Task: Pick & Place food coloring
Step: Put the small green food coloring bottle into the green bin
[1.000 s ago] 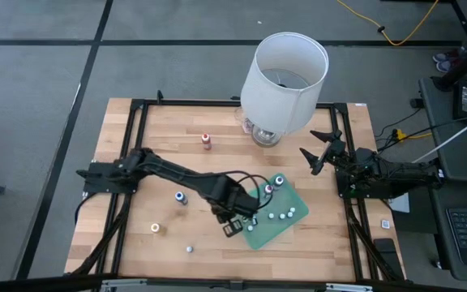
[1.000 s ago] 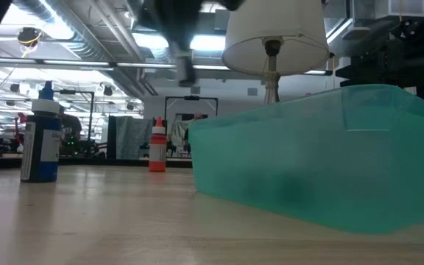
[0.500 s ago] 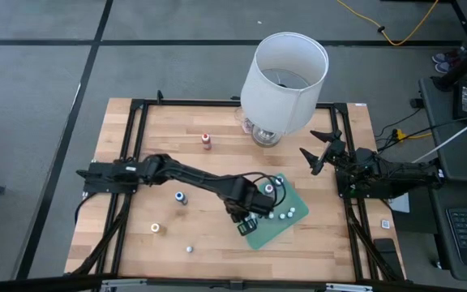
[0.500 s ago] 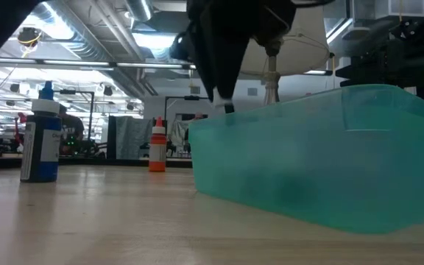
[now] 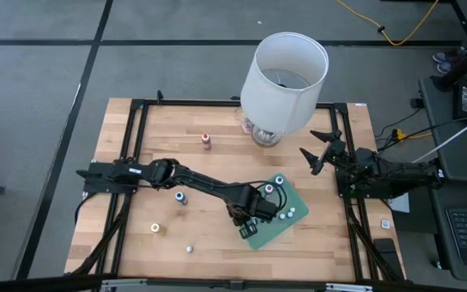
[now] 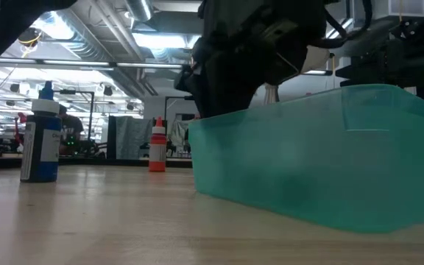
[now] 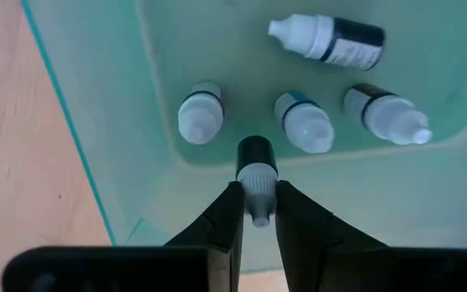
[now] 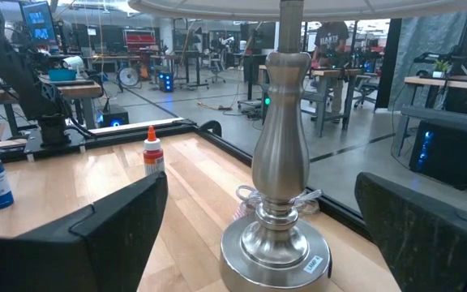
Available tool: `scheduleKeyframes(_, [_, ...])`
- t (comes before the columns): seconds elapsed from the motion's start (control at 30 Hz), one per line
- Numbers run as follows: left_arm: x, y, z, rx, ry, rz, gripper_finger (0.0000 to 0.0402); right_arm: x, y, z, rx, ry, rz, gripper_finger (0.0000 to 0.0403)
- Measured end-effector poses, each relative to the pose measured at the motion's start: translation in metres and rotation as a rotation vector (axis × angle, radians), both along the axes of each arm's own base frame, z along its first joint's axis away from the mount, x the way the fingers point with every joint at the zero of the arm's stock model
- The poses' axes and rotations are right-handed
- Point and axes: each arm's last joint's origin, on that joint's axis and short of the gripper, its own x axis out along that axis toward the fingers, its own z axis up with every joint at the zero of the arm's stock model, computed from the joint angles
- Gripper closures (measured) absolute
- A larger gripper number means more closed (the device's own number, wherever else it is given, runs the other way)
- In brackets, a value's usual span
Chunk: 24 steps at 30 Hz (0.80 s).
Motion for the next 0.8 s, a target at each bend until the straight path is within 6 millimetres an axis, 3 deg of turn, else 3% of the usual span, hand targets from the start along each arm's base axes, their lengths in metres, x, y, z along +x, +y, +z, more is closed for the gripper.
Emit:
scheduleKeyframes(0.2, [0.0009,0.0025,-0.0002,0.015,-0.006,-0.004,0.0344,0.0000,0.0000,0.0000,0.000,0.000,0.000,0.0006])
scheduleKeyframes(0.5, [0.0015,0.0053,0.0000,-0.018,-0.001,-0.041,0.0305,0.0000,0.0000,0.0000,0.000,0.000,0.000,0.0006])
scheduleKeyframes(0.8, [0.0003,0.0081,0.0017,-0.017,0.010,-0.044,0.0300,0.0000,0.0000,0.0000,0.000,0.000,0.000,0.0006])
